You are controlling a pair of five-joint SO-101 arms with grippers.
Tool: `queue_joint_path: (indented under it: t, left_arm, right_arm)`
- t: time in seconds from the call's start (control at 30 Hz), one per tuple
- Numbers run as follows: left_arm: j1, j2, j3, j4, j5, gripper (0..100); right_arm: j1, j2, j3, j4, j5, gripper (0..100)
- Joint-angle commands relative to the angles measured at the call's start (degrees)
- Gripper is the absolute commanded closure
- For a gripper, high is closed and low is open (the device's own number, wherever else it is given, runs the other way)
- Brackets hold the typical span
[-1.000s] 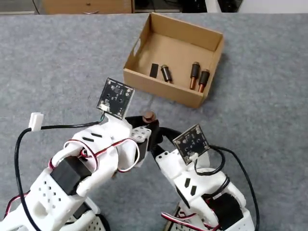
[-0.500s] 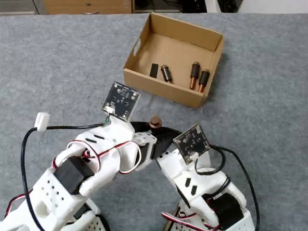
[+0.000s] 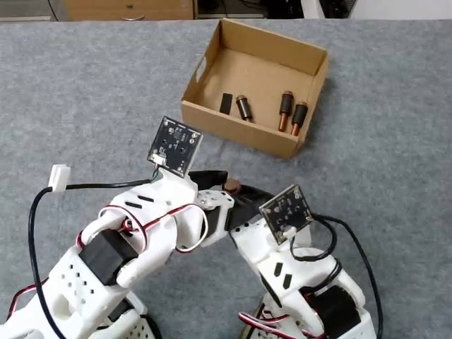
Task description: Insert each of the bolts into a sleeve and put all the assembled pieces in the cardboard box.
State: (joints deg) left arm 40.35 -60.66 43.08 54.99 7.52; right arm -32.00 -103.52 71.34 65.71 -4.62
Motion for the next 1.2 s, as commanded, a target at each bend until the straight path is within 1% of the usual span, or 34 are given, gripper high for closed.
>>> queue_joint_path:
  t: [0.0, 0.07, 0.1, 0.2, 0.3, 0.4, 0.5, 0.6, 0.63, 0.67, 0.7, 0.77, 0.8, 0.97, 1.07, 1.17]
  left_arm:
    - [-0.18, -0.57, -0.97, -1.76, 0.26, 61]
    - [-2.55, -0.57, -0.97, -4.57, 0.26, 56]
    - [-3.87, -0.57, -0.97, -6.59, 0.26, 54]
    - [-7.82, -0.57, -1.14, -11.60, 0.26, 56]
    - [-11.60, -0.57, -3.87, -12.40, 0.26, 60]
    - [-15.56, -0.57, -5.19, -12.22, 0.26, 67]
    - [-20.13, -0.57, -5.54, -8.44, 0.26, 79]
    - [-24.26, -0.57, -5.54, -2.46, 0.26, 98]
    - [-25.41, -0.57, -5.19, -0.53, 0.26, 99]
    - [-26.64, -0.57, -4.84, 1.49, 0.26, 95]
    - [-27.96, -0.57, -4.13, 3.43, 0.26, 95]
    - [-30.68, -0.57, -1.67, 5.45, 0.26, 99]
    - [-32.26, -0.57, 0.44, 5.71, 0.26, 98]
    - [-40.70, -0.57, 15.21, 2.55, -0.09, 98]
    - [-44.57, -0.57, 25.41, -2.81, -0.18, 98]
    - [-46.86, -0.57, 34.81, -10.02, -0.18, 98]
  right_arm:
    - [4.00, -6.73, -1.89, -1.05, 0.35, 99.8]
    - [5.76, -6.73, -1.54, -1.14, 0.26, 99.8]
    - [6.46, -6.73, -1.45, -1.14, -0.35, 99.8]
    - [11.12, -6.64, -1.63, -2.90, -4.75, 99.8]
    - [20.00, -6.37, -1.19, -7.56, -9.76, 99.8]
    - [27.03, -6.29, 0.57, -9.67, -11.43, 99.8]
    - [31.25, -6.29, 0.75, -9.93, -11.43, 99.8]
    - [32.31, -5.76, 0.04, -11.25, -11.34, 99.8]
    - [32.31, -4.70, -0.48, -11.52, -11.34, 99.8]
    - [32.31, -3.12, -1.36, -11.78, -11.43, 99.8]
    - [32.22, -0.92, -2.51, -12.22, -11.52, 99.8]
    - [32.31, 4.44, -5.14, -13.98, -11.60, 99.8]
    - [32.31, 7.60, -6.90, -15.38, -12.22, 99.8]
    - [32.13, 26.95, -19.03, -21.63, -13.45, 99.8]
    - [32.13, 40.57, -28.88, -22.59, -13.54, 99.8]
    - [31.43, 54.02, -39.43, -22.59, -13.27, 99.8]
